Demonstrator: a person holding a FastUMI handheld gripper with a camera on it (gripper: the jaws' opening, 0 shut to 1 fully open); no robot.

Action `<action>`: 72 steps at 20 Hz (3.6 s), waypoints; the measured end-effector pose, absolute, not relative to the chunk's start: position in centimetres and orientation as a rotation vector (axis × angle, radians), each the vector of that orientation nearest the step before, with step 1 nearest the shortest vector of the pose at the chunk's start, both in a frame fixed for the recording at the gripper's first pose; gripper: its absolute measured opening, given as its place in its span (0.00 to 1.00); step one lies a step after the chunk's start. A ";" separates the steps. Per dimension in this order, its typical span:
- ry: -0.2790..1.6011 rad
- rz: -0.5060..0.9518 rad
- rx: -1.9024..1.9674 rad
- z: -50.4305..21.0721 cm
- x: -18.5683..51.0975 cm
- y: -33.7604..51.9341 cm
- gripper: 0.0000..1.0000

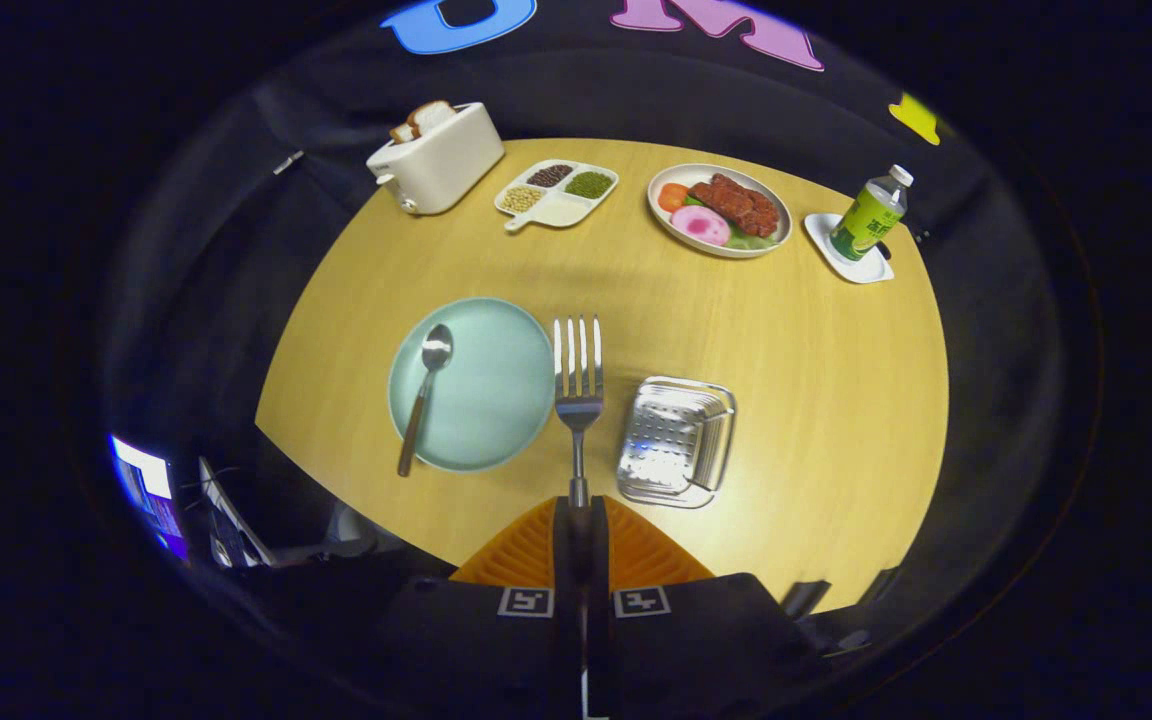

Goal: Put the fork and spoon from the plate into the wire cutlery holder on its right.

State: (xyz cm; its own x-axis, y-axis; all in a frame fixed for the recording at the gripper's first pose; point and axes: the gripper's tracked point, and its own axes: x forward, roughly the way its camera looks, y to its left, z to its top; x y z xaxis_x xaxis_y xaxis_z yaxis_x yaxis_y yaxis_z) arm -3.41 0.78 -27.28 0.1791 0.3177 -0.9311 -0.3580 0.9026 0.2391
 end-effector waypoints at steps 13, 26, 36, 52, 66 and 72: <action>1.868 0.500 -0.352 -30.9 -5.7 -5.0 0.07; 1.888 0.412 -0.390 -32.6 -3.0 -3.8 0.17; 1.402 0.369 -0.164 -28.2 1.8 -0.7 0.28; 1.096 0.525 0.090 -32.4 -3.3 24.1 0.41; 1.258 0.459 -0.034 -39.6 -3.1 26.9 0.12; 1.259 0.519 -0.003 -36.4 -2.6 25.4 0.07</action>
